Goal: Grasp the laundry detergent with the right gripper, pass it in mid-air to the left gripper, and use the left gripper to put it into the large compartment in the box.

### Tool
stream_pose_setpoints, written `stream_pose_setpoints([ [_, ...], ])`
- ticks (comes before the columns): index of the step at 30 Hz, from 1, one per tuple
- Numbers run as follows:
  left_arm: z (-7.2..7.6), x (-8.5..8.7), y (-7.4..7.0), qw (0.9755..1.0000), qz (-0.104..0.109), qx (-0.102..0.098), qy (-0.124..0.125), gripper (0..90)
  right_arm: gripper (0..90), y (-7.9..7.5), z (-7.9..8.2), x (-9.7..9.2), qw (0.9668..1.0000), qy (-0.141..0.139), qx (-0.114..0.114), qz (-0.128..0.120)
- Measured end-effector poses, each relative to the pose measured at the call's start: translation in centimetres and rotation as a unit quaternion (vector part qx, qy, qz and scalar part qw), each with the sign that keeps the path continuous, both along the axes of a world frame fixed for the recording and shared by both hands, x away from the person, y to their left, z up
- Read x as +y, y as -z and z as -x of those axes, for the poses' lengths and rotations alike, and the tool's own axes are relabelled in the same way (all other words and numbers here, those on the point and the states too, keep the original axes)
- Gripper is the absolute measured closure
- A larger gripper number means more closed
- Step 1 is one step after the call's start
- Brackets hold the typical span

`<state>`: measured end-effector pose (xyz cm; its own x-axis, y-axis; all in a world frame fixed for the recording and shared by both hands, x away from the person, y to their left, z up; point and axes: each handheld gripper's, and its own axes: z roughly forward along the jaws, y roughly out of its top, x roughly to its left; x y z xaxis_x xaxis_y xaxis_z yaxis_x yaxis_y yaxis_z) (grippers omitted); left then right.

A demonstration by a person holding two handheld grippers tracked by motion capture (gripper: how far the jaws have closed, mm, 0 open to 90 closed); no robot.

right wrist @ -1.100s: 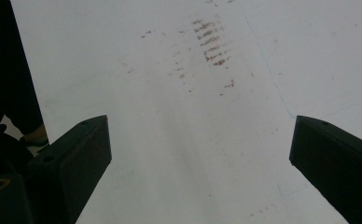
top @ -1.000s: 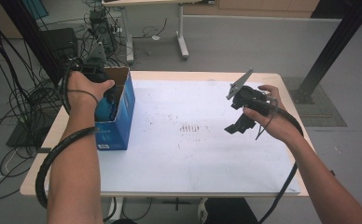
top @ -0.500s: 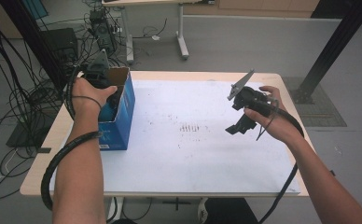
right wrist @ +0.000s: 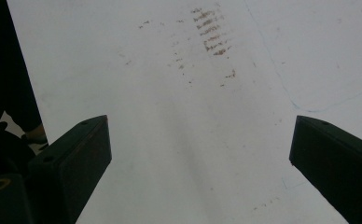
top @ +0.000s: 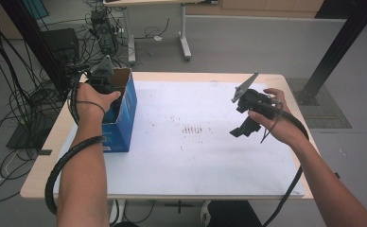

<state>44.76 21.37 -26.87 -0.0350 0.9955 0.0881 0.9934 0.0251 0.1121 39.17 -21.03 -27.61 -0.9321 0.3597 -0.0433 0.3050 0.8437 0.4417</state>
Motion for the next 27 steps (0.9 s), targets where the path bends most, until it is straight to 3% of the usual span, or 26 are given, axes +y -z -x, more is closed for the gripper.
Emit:
stream_pose_setpoints([
  [6, 0.1, 0.17, 0.71, 1.0, 0.001, 0.003, 0.0, 37.3, 5.4, -0.04, -0.02, -0.13, 1.0, 0.002, 0.0, 0.002],
  [27, 0.13, 0.42, 0.84, 1.0, 0.006, 0.002, -0.001, 37.0, 5.4, 0.1, -0.1, -0.17, 0.9999, 0.002, 0.001, 0.01],
])
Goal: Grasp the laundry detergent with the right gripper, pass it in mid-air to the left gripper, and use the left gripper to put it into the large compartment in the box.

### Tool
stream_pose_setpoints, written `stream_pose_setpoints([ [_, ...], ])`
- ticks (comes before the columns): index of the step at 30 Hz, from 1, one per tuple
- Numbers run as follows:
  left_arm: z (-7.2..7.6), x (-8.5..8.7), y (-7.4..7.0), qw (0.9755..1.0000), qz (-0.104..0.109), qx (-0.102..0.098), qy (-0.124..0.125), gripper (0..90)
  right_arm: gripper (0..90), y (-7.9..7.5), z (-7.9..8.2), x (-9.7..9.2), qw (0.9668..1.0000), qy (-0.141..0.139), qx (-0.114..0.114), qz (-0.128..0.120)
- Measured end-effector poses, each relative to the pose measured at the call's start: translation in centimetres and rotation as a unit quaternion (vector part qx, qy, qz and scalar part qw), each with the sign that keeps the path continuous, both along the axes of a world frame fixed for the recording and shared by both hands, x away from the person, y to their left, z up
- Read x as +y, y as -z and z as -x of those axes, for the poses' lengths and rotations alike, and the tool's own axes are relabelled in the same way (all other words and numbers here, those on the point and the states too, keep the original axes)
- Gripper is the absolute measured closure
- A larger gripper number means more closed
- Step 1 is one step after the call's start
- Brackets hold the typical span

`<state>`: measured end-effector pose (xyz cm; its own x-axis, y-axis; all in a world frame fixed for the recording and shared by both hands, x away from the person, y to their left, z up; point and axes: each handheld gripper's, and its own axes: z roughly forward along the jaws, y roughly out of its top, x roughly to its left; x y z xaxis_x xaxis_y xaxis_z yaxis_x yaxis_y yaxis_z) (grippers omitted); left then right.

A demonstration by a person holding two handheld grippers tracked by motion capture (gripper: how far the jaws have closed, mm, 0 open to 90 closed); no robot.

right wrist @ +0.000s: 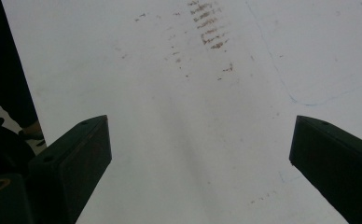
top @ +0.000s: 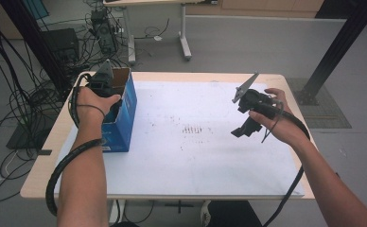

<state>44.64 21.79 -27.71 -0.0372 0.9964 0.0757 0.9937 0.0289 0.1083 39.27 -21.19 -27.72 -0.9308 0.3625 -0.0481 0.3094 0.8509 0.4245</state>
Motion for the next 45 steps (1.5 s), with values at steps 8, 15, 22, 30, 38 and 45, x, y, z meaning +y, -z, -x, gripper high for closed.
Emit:
stream_pose_setpoints([
  [8, -0.01, 0.11, 0.02, 1.0, 0.002, -0.001, -0.001, 37.0, 5.4, 0.1, 0.01, 0.29, 1.0, -0.004, 0.0, 0.003],
  [15, 0.01, 0.13, 0.07, 1.0, 0.004, -0.002, -0.001, 36.9, 5.4, -0.04, 0.01, 0.38, 1.0, -0.004, -0.002, 0.005],
  [22, 0.01, 0.19, 0.09, 1.0, 0.006, -0.001, -0.002, 36.9, 5.4, -0.07, 0.02, 0.5, 1.0, -0.006, -0.001, 0.007],
  [30, -0.03, 0.15, 0.13, 1.0, 0.007, -0.001, -0.004, 36.8, 5.4, -0.15, -0.02, 0.55, 1.0, -0.006, -0.002, 0.008],
  [38, -0.03, 0.06, 0.16, 1.0, 0.006, 0.0, -0.004, 36.8, 5.4, -0.24, -0.05, 0.5, 1.0, -0.006, -0.002, 0.008],
  [45, -0.05, 0.02, 0.17, 1.0, 0.005, 0.0, -0.004, 36.8, 5.4, -0.19, -0.05, 0.42, 0.9999, -0.006, -0.002, 0.008],
])
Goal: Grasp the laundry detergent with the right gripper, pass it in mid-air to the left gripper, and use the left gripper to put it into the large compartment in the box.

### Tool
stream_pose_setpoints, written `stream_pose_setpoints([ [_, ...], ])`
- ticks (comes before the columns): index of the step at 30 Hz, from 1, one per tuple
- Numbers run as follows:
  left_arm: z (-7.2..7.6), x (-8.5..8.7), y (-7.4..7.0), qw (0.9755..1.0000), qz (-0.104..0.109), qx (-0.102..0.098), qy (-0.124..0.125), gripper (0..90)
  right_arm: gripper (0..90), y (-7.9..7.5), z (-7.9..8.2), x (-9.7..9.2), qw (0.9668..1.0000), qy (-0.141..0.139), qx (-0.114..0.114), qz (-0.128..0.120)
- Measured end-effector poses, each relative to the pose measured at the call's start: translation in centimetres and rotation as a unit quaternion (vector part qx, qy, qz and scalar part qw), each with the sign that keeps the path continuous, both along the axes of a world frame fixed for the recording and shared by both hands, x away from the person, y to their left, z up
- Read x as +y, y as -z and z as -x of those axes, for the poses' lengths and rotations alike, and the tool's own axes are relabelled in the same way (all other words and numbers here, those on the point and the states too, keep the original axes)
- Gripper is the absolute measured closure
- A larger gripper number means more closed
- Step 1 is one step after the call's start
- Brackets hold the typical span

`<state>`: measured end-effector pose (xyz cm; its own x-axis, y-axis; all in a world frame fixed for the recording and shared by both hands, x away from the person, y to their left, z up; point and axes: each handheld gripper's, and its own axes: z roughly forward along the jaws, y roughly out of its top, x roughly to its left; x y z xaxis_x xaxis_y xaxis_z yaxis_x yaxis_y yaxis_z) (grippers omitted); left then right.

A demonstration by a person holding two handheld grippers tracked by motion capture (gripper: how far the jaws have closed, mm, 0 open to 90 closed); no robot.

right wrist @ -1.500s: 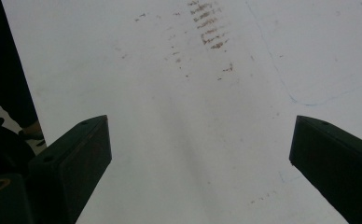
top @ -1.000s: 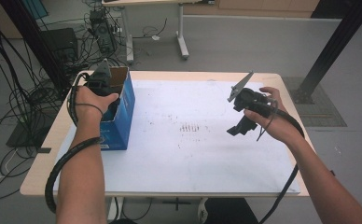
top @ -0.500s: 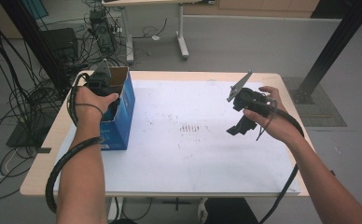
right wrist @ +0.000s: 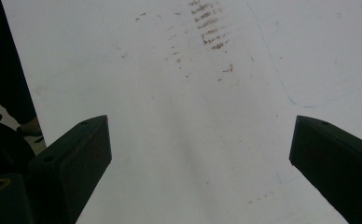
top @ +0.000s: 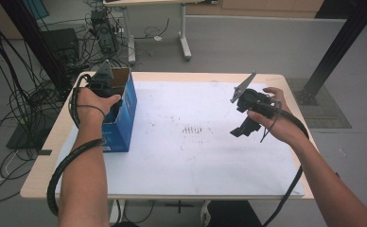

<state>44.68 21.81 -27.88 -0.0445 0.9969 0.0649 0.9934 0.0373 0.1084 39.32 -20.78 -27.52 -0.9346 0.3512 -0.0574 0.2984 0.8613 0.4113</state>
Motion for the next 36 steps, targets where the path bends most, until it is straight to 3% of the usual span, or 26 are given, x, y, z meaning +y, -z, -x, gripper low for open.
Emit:
stream_pose_setpoints([
  [36, 0.07, -0.08, 0.06, 1.0, -0.002, -0.003, 0.0, 36.8, 5.5, -0.34, -0.03, 0.14, 1.0, -0.004, -0.004, 0.007],
])
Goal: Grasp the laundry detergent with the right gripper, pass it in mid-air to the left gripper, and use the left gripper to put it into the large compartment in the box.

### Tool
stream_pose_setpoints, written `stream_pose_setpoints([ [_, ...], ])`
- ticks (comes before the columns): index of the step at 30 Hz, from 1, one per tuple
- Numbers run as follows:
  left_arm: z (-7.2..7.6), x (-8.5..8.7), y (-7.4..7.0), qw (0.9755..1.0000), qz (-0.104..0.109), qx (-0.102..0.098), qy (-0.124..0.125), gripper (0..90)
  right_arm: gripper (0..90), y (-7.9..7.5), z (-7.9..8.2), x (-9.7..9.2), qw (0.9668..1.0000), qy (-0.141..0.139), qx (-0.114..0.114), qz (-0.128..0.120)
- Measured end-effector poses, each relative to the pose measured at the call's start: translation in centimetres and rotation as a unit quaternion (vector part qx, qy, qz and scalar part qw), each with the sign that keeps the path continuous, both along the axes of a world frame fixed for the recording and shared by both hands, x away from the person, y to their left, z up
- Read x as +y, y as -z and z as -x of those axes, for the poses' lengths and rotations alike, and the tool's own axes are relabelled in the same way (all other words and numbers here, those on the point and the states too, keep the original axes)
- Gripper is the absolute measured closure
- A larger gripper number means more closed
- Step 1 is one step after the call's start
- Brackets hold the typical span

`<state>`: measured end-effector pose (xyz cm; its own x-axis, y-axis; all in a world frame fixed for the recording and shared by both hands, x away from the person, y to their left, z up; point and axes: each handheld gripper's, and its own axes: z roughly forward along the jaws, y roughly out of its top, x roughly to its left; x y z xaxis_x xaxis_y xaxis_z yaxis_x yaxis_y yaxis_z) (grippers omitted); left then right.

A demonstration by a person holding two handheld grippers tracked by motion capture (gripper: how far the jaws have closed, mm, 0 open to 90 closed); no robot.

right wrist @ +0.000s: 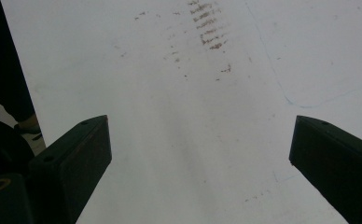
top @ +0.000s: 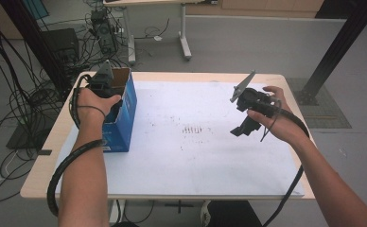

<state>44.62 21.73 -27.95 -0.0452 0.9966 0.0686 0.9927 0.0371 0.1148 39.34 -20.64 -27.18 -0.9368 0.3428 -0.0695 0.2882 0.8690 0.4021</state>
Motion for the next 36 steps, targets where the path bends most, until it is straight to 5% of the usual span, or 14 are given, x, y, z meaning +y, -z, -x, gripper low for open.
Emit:
stream_pose_setpoints([
  [36, 0.04, -0.08, 0.13, 1.0, 0.0, -0.002, -0.001, 36.8, 5.5, -0.21, 0.12, 0.01, 1.0, 0.0, -0.001, 0.0],
])
